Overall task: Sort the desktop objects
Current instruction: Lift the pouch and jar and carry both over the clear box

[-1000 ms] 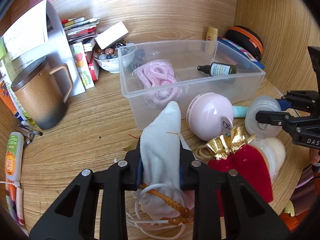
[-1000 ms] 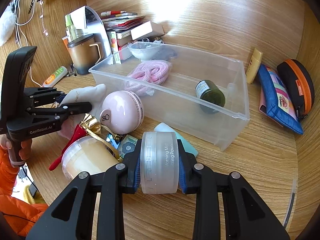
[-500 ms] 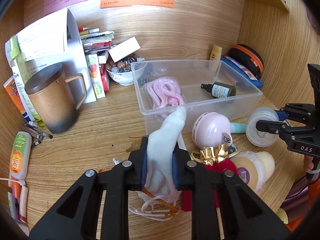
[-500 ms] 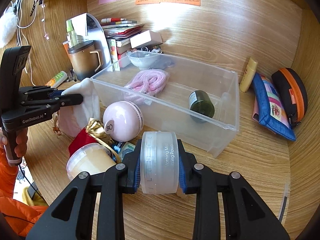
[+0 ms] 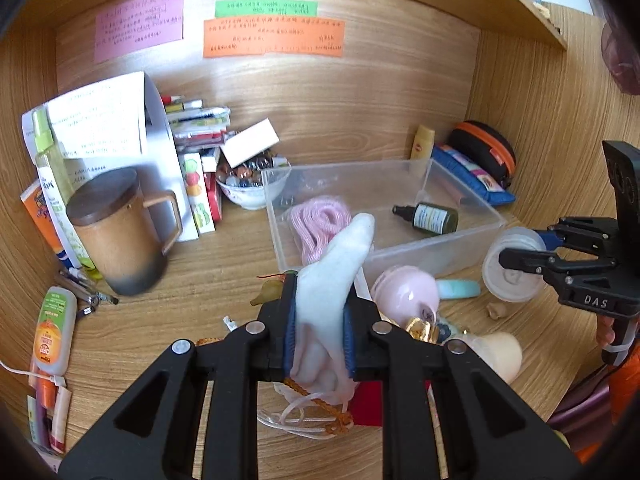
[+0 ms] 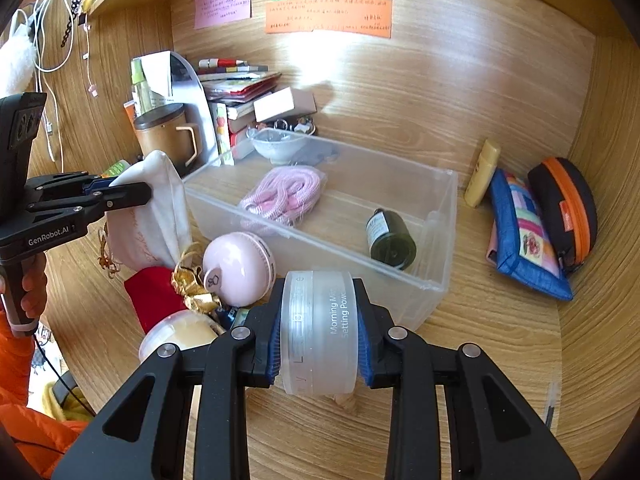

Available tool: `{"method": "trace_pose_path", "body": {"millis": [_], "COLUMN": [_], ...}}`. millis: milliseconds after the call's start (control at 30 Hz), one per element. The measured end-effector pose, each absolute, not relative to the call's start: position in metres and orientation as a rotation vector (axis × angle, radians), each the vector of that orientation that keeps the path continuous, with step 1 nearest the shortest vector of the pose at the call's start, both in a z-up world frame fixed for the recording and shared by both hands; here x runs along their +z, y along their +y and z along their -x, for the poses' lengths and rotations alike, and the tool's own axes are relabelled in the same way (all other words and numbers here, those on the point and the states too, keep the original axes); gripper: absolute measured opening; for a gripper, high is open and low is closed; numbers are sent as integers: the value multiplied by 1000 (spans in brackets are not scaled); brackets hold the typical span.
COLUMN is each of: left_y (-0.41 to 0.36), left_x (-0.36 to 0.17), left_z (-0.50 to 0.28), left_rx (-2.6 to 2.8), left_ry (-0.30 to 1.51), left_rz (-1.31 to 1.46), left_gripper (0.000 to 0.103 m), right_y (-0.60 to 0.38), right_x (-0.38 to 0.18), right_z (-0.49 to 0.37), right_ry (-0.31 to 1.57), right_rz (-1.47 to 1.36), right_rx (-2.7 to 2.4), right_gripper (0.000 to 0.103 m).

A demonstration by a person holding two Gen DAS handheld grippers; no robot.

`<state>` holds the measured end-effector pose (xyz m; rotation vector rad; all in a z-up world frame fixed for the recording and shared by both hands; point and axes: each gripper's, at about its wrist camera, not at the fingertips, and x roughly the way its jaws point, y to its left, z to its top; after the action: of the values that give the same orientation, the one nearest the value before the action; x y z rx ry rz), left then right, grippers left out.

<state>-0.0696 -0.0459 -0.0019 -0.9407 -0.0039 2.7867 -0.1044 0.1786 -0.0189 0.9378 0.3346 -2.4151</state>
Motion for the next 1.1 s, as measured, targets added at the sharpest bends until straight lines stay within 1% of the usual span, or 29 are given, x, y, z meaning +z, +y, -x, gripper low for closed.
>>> {"method": "trace_pose_path", "body": {"millis": [367, 533, 767, 1100], "left_y": [-52, -52, -56, -52], "left_x": [21, 27, 29, 35], "left_z": [71, 77, 91, 116], "left_rx": [2810, 2815, 2784, 2781], "left_ry": [-71, -83, -154, -153], "left_rz": [852, 830, 821, 817], "left_gripper": [18, 18, 18, 18], "right_y": [183, 184, 184, 182], "right_x": [-9, -6, -2, 5], "right_z": [107, 111, 122, 143], "right_ry": [337, 335, 339, 324], "right_rz": [-904, -885, -871, -858], "right_rx": [-2437, -2451, -2452, -2447], "right_gripper": [27, 27, 27, 27]}}
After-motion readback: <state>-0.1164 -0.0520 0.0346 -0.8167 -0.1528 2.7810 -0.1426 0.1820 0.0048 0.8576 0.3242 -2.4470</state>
